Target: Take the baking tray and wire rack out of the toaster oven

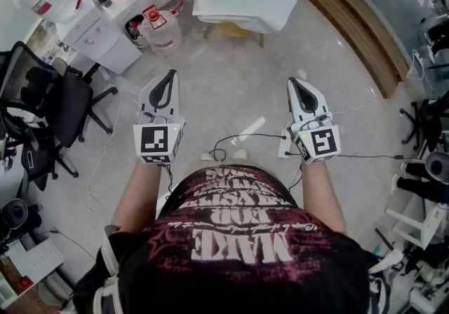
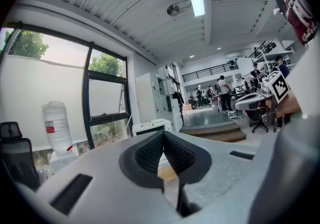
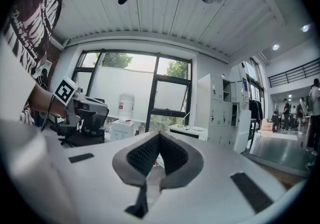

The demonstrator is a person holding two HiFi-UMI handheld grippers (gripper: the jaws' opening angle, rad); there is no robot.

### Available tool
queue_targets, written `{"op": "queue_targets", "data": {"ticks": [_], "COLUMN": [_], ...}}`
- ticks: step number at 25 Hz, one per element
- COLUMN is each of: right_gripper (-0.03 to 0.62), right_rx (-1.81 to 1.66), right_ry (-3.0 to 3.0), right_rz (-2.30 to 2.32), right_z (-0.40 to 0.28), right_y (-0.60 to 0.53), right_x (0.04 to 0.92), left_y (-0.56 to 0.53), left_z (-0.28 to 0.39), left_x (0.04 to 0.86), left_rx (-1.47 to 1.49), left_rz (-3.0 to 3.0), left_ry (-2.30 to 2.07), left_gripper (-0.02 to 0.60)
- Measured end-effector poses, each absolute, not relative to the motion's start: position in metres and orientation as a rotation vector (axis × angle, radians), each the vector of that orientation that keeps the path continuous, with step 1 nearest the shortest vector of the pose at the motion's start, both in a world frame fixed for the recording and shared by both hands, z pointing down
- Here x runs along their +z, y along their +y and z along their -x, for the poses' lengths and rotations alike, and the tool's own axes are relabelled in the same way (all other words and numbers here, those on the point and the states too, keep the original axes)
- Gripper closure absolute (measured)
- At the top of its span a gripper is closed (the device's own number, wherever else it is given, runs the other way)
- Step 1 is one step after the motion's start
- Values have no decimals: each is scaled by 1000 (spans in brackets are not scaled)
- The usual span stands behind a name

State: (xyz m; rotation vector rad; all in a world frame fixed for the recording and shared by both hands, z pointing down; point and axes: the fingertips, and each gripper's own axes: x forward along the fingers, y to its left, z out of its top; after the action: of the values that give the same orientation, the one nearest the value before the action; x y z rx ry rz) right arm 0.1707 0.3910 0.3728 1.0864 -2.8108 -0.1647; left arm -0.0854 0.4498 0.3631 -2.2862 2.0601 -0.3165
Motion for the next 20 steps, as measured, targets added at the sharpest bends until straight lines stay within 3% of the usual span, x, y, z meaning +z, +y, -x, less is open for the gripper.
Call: {"op": "queue_targets", "data": {"ticks": [20], "right_gripper": [592], "right_rx": [-124], "right_ry": [-2857], "right_rz": [-975], "right_z": [-210], "right_y": [377], "right_x": [381], "left_y": [440], "left_z": [73], "left_x": [364], "left_rx": [-282], "left_rz": [2192], "left_ry": [2205], "left_gripper": [575]}}
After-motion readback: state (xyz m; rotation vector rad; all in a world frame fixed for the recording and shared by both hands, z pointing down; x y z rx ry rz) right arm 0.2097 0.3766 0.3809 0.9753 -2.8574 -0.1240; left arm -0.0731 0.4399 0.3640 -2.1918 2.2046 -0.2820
